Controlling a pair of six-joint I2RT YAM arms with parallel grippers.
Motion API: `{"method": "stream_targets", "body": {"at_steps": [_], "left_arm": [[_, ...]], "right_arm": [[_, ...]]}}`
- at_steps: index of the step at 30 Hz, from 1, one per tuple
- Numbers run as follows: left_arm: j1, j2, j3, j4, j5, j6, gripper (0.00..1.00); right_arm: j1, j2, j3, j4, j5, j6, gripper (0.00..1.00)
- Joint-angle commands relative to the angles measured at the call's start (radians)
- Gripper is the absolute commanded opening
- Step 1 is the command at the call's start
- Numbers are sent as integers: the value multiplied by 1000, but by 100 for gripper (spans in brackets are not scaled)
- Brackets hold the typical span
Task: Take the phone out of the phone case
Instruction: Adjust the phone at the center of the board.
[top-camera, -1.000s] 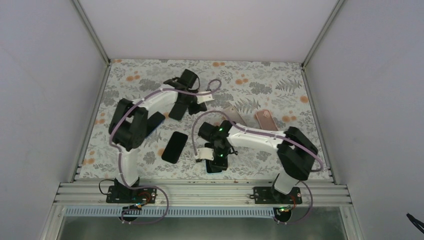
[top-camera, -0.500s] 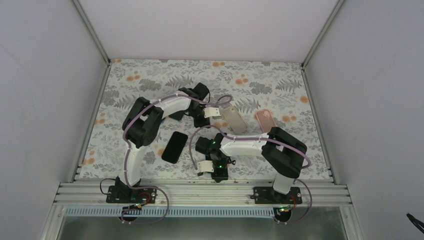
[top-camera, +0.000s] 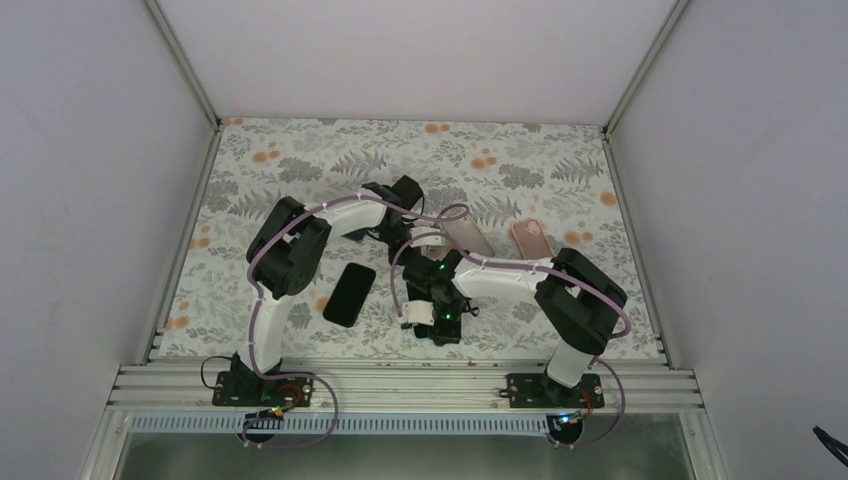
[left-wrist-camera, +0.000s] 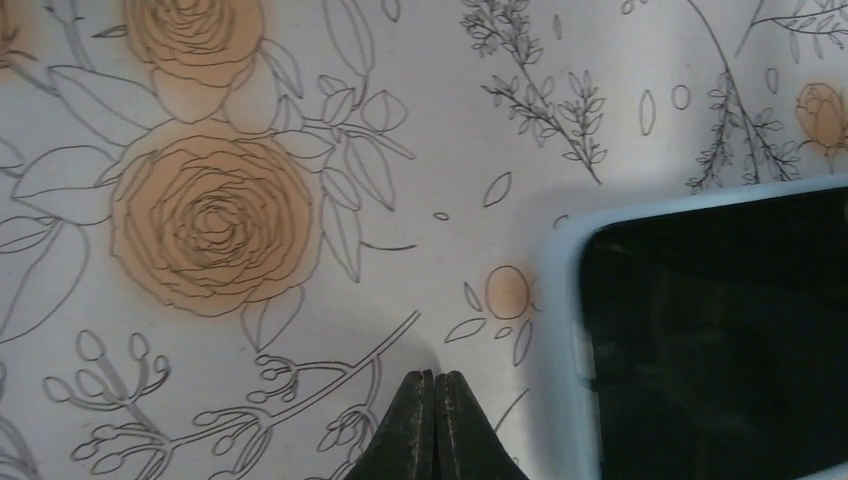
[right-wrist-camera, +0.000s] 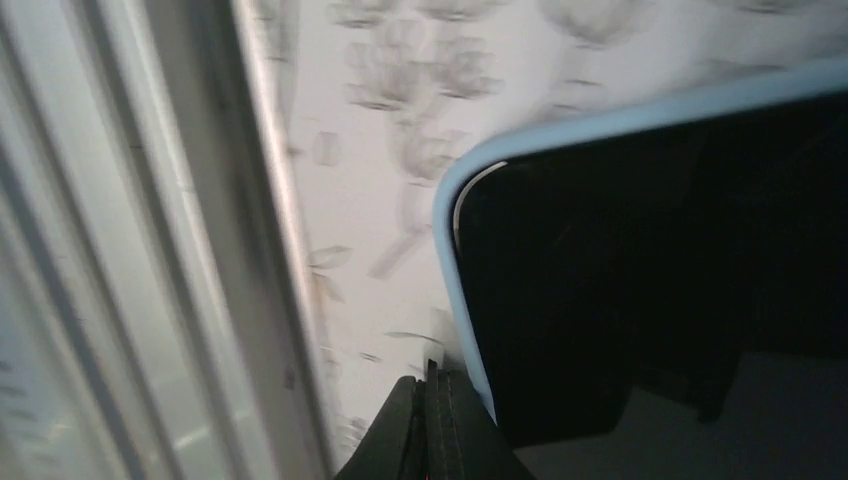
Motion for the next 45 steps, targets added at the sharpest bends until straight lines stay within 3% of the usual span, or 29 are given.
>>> {"method": "stream_targets", "body": {"at_steps": [1, 19, 28, 29, 30, 31, 33, 34, 35, 36, 37, 45], "left_arm": [[-20, 28, -47, -70, -15, 26, 2], [-10, -65, -219, -45, -72, 29, 2], [35, -145, -253, 76, -163, -43, 3], [50, -154, -239, 85, -167, -52, 7], [67, -161, -222, 89, -170, -63, 25], [82, -171, -199, 85, -168, -70, 41], [110, -192, -160, 71, -174, -72, 61], [122, -210, -146, 71, -186, -71, 84], [139, -230, -137, 81, -204, -77, 98], [153, -252, -132, 102, -229, -90, 100], [171, -274, -123, 120, -242, -103, 100], [315, -424, -57, 167, -304, -216, 100]], "right_arm": [[-48, -35, 36, 34, 82, -35, 4], [-209, -62, -15, 163, 338, -61, 4], [-254, -135, 26, 106, 271, -92, 4], [-254, -156, 32, 93, 266, -91, 4], [-254, -174, 39, 77, 261, -92, 7], [-254, -193, 45, 62, 254, -92, 18], [-254, -216, 61, 25, 237, -97, 52], [-254, -221, 67, 13, 229, -96, 67], [-253, -224, 68, 12, 222, -96, 86], [-252, -220, 69, 19, 220, -95, 98], [-250, -208, 73, 26, 221, -89, 100], [-224, -15, 131, 108, 198, 12, 100]]}}
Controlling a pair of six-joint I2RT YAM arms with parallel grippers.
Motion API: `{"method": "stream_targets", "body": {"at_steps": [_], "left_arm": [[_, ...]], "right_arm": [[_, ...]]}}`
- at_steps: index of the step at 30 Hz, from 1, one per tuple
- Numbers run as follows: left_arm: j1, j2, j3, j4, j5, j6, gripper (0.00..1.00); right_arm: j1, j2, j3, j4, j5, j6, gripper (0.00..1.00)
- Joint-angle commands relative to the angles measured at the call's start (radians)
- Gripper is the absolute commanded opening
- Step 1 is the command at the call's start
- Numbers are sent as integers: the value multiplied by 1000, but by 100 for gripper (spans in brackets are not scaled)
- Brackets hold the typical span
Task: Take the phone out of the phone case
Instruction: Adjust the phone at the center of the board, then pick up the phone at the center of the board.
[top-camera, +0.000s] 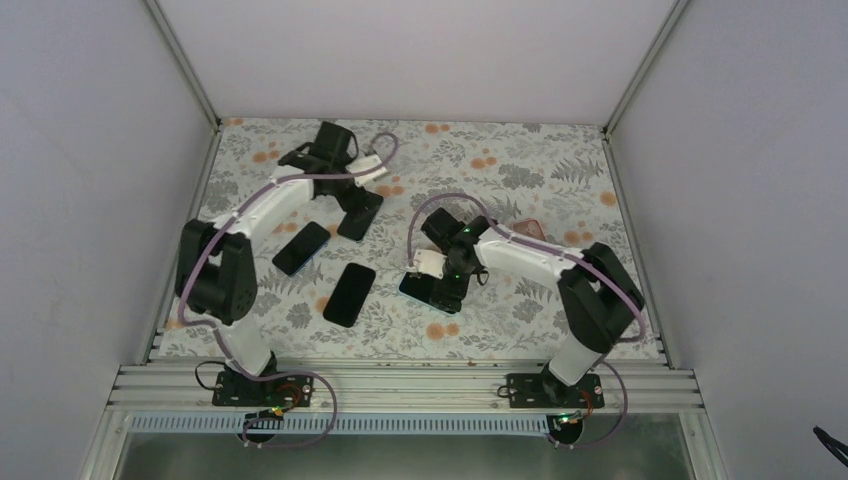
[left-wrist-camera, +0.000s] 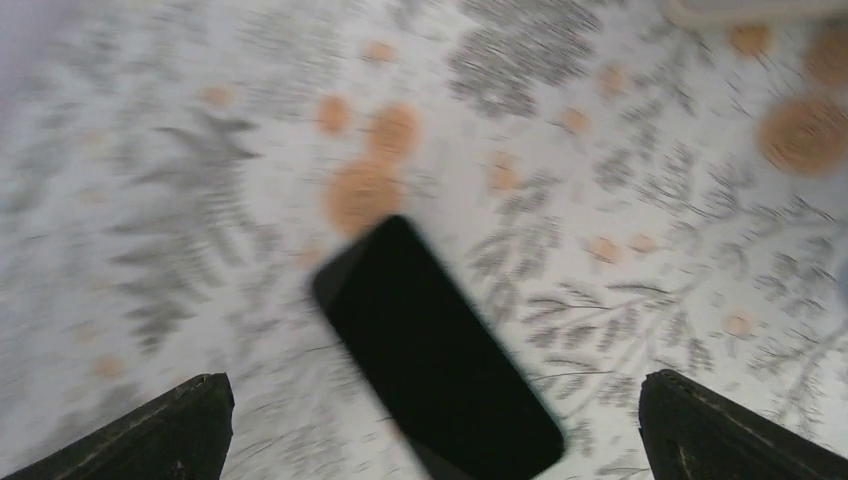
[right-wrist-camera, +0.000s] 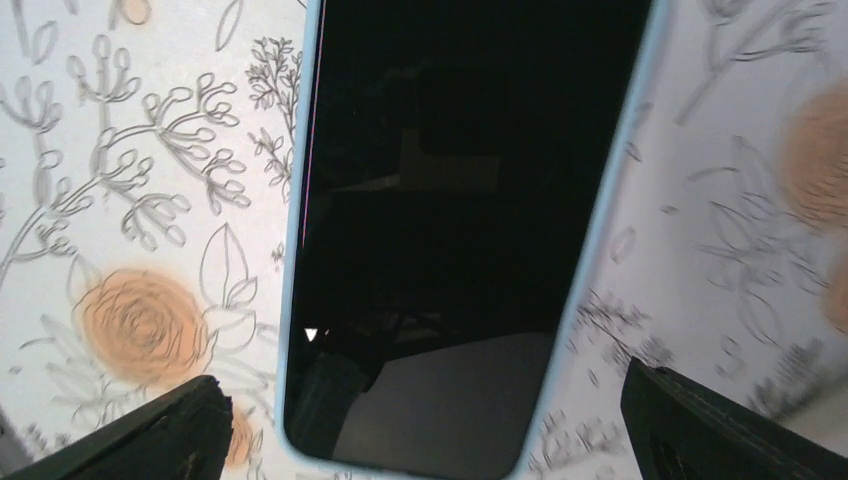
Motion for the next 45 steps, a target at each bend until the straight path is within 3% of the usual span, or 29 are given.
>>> {"method": "stream_targets", "body": {"at_steps": [1, 12, 19, 25, 32, 36, 39, 41, 45], "left_arm": [[60, -111, 15, 41, -49, -86, 100], [113, -180, -90, 86, -28, -121, 100], [119, -170, -83, 85, 8, -133, 100], [135, -111, 28, -19, 175, -145, 100], [135, 45, 214, -322, 485, -102, 100], [135, 112, 254, -415, 628, -98, 100], [135, 118, 244, -418, 649, -91, 99], [135, 105, 225, -404, 648, -87, 99], [138, 90, 204, -398, 641, -78, 99]], "right_arm": [[20, 90, 27, 64, -17, 68, 100], [22, 143, 8, 119, -32, 103, 100], [74, 150, -82, 185, 90, 86, 99], [75, 128, -136, 228, 175, 98, 59], [73, -31, -97, 283, 228, 84, 50], [66, -41, -11, 281, 245, 66, 55], [62, -7, 46, 231, 200, 64, 88], [42, 5, 62, 208, 138, 59, 99], [14, 60, 110, 105, -8, 37, 100]]}}
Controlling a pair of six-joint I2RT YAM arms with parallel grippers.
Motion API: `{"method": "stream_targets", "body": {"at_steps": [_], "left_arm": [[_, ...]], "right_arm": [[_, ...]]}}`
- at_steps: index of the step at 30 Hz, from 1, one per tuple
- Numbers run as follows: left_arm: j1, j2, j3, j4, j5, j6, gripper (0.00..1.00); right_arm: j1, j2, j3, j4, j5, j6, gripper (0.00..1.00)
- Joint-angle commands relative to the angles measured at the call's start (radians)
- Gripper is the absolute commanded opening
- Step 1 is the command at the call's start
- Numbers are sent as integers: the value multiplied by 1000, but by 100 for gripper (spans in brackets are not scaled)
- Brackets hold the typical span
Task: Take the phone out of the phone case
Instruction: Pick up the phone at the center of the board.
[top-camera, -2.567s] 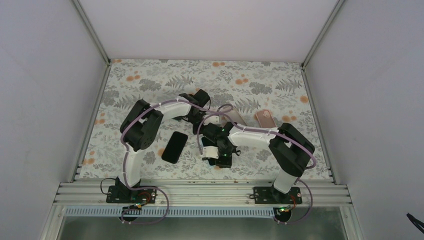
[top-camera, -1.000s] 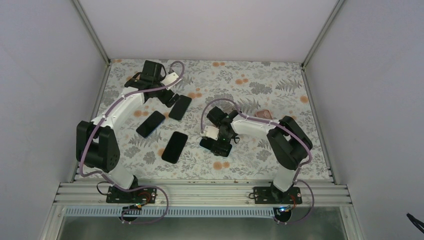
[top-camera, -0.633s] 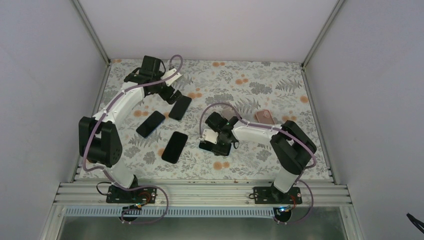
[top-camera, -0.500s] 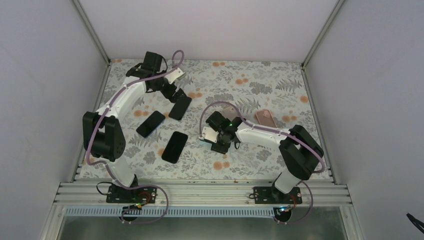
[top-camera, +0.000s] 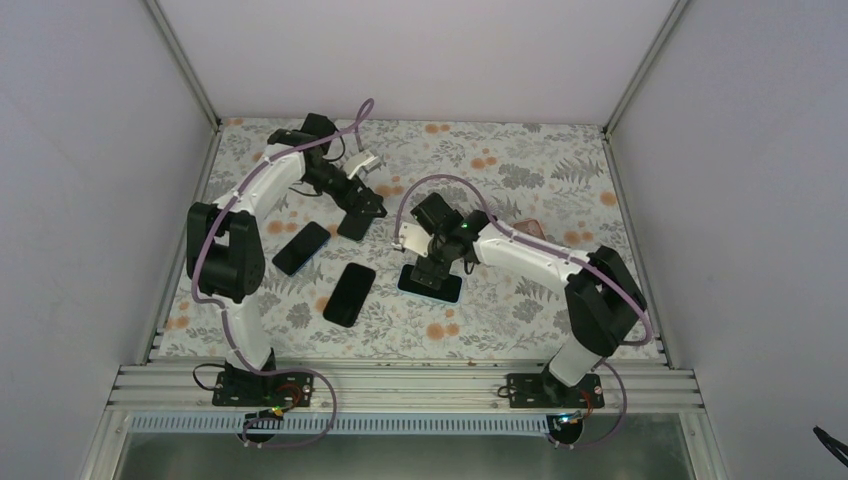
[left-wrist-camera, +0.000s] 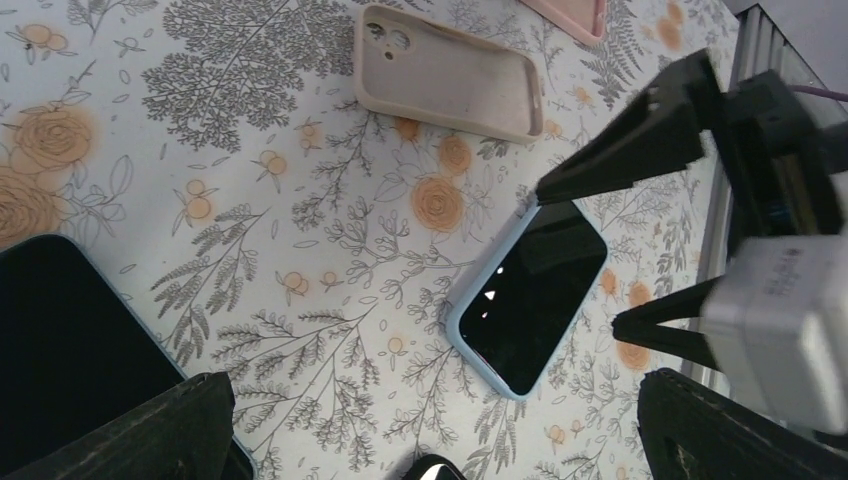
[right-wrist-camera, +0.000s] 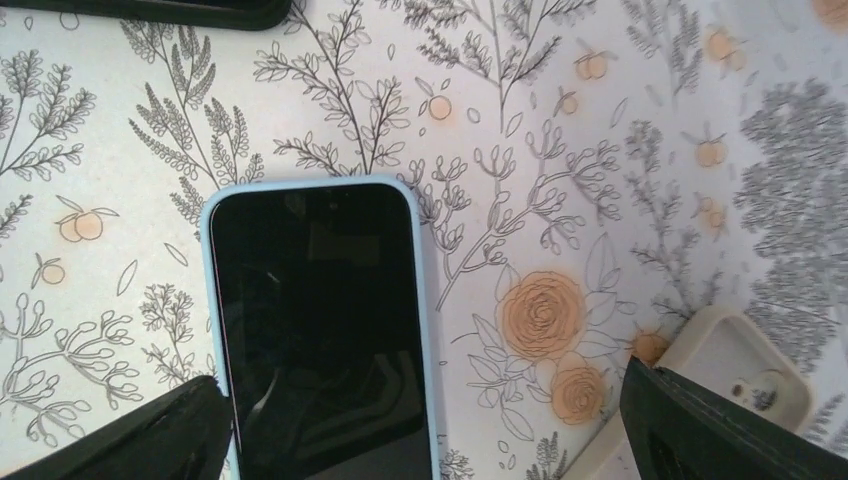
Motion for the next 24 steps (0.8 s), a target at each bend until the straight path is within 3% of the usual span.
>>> {"method": "stream_targets", "body": {"at_steps": [1, 24], "left_arm": [[7, -29, -10, -26, 54, 28, 99], [30, -51, -38, 15, 47, 22, 100]], "right_arm": [[-28, 76, 46, -122, -157, -26, 100], [-39, 179, -74, -12, -124, -74, 100]]}}
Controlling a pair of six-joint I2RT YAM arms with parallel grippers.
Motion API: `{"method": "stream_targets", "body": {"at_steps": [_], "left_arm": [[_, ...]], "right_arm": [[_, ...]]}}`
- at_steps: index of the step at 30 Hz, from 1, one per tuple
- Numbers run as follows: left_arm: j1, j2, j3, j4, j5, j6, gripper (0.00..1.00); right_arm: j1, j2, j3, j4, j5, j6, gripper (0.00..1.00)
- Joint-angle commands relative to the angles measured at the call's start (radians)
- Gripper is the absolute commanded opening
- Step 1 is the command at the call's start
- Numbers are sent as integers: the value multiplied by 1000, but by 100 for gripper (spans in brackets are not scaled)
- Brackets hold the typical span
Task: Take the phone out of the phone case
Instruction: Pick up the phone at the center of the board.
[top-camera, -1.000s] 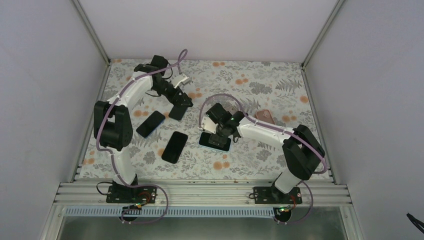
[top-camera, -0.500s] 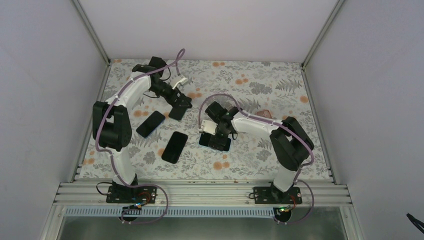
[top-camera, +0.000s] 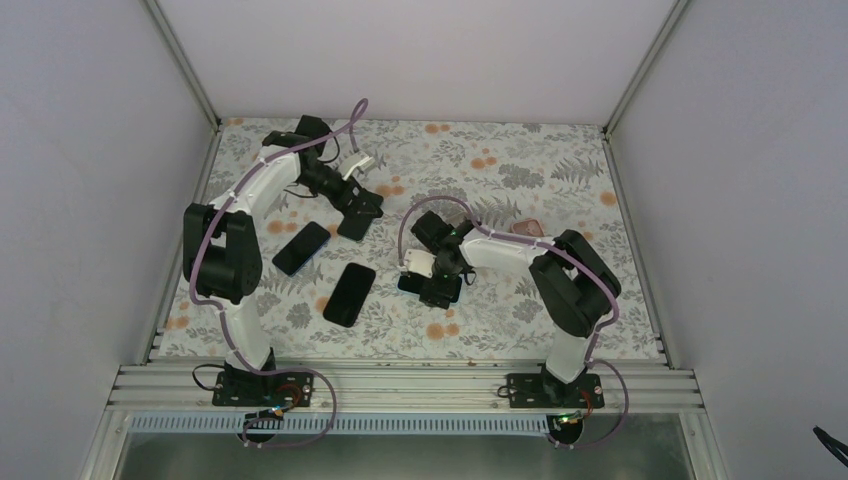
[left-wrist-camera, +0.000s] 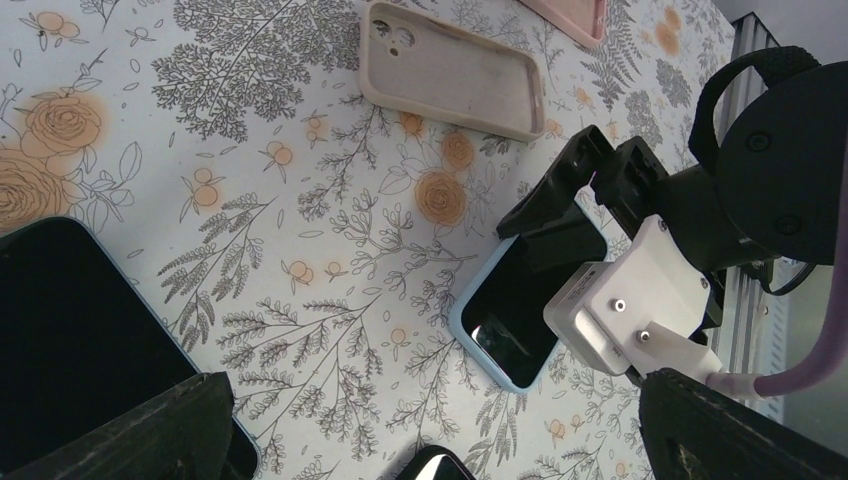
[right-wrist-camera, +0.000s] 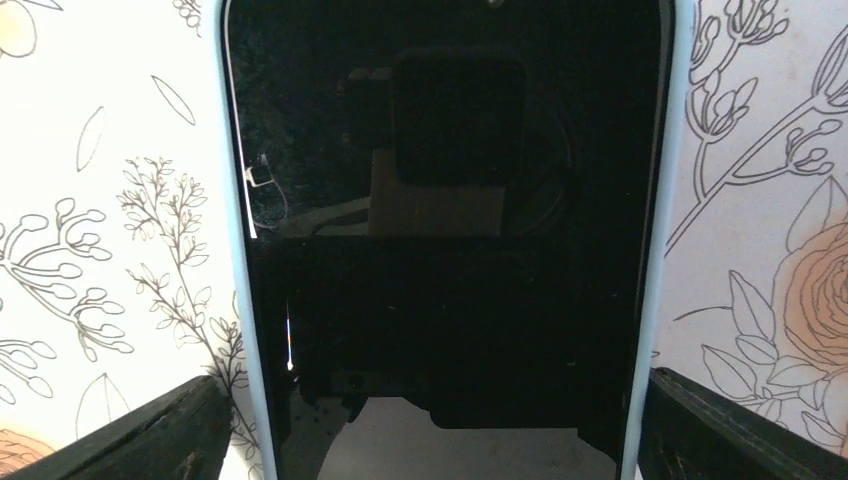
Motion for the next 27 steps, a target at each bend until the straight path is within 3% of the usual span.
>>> {"method": "stream_targets", "body": {"at_steps": [1, 8, 15, 27], "left_arm": [[5, -34, -1, 16, 22, 7, 100], [5, -31, -12, 13, 41, 13, 100], [4, -31, 0, 8, 49, 12, 100], [-13, 92, 105, -185, 209, 73, 100]], "right_arm": [[-9, 16, -17, 30, -3, -34, 100], [-9, 53, -35, 21, -19, -39, 96], [-7, 49, -37, 35, -4, -23, 68], [-15, -96, 70, 96, 168, 22, 64]]}}
